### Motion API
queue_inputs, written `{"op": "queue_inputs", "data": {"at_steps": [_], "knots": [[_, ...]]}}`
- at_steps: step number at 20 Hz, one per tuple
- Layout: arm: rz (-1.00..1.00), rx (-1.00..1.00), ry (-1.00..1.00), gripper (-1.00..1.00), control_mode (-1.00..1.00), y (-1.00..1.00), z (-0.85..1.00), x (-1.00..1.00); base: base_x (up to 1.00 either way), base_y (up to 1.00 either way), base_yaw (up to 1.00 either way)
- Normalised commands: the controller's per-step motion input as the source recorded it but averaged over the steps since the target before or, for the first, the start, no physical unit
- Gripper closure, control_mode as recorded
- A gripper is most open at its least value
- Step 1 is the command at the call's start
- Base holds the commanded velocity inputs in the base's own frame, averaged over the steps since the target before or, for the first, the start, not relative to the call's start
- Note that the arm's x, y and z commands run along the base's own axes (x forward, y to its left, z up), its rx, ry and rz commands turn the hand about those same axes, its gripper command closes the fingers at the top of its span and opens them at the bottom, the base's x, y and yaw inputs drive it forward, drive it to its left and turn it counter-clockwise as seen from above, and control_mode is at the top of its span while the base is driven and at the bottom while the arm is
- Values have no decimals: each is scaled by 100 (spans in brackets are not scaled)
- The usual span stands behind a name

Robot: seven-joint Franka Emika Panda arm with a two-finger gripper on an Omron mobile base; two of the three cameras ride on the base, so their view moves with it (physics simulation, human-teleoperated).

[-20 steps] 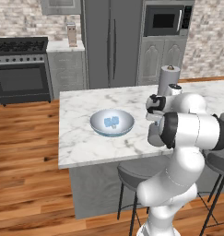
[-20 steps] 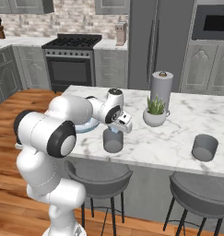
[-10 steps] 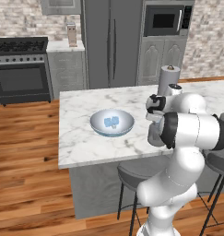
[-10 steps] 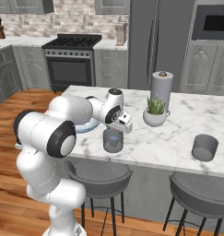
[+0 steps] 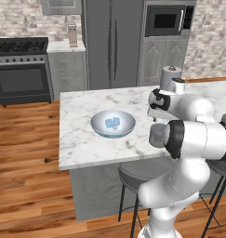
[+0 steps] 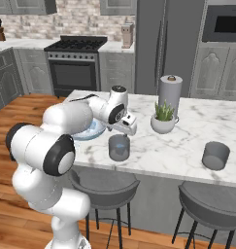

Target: There are four ice cubes in the ice bowl. Place two ice cubes in each glass of water.

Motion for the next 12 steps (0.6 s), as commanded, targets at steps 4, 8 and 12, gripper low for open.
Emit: {"op": "queue_inputs", "data": {"at_steps": [4,8,12], "knots": [[0,-6,0,-100,-100,100,2,-40,0,0,0],[0,-1,1,-100,-100,99,18,18,0,0,0],[0,0,2,-100,-100,76,42,65,0,0,0]]}}
